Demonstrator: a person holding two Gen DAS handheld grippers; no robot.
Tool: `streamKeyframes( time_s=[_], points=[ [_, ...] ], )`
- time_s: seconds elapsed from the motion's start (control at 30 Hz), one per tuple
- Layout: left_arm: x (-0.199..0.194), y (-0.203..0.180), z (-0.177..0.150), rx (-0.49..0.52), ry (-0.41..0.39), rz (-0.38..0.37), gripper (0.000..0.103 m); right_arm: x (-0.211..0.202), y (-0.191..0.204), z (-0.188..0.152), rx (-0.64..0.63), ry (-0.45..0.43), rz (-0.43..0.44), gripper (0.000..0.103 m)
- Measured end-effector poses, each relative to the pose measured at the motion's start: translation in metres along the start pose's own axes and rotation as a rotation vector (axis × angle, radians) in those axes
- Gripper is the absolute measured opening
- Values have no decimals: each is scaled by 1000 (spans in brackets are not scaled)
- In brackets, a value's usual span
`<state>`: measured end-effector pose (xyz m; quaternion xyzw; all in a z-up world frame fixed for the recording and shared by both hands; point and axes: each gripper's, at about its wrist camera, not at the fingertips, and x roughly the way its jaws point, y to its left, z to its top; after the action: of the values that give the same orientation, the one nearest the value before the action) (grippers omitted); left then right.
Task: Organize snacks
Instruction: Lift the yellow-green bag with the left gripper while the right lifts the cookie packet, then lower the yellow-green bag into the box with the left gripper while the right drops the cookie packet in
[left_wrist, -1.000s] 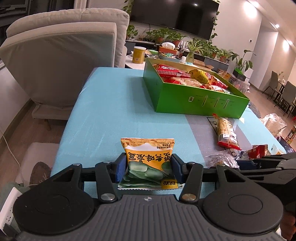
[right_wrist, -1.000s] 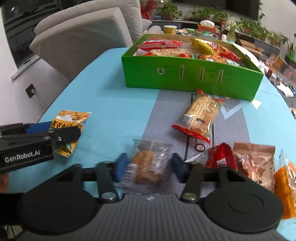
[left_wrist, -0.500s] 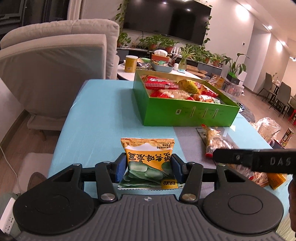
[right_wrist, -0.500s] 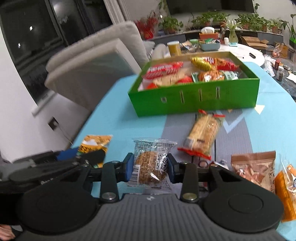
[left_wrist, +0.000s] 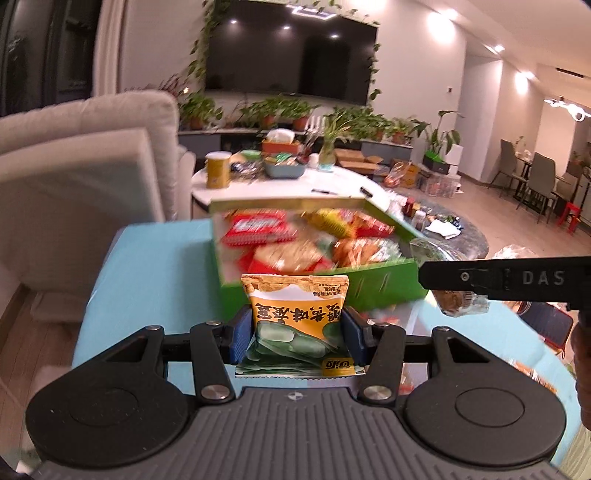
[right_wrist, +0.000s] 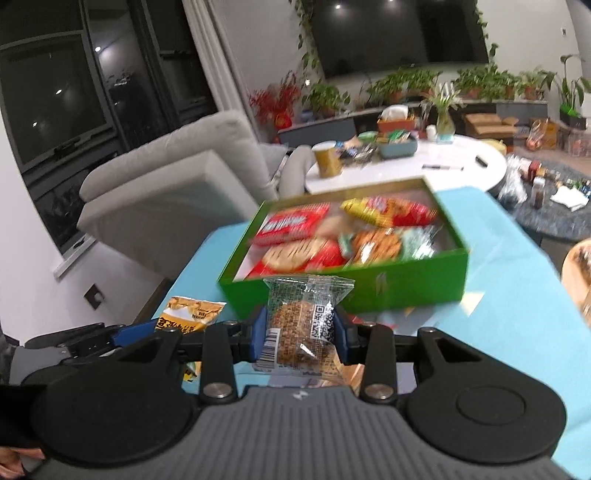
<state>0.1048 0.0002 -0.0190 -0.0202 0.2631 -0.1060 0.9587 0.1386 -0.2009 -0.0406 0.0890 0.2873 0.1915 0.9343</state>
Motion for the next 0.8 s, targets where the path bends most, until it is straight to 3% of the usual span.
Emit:
streamKeyframes(
  time_s=[0.43,0.8],
  points=[
    [71,-33,46,40,-19,-38,48,34,-51,39,7,-34,-52,67],
    [125,-46,59,58,20,-39,48,69,-86,58,59,-40,-8,67]
  ],
)
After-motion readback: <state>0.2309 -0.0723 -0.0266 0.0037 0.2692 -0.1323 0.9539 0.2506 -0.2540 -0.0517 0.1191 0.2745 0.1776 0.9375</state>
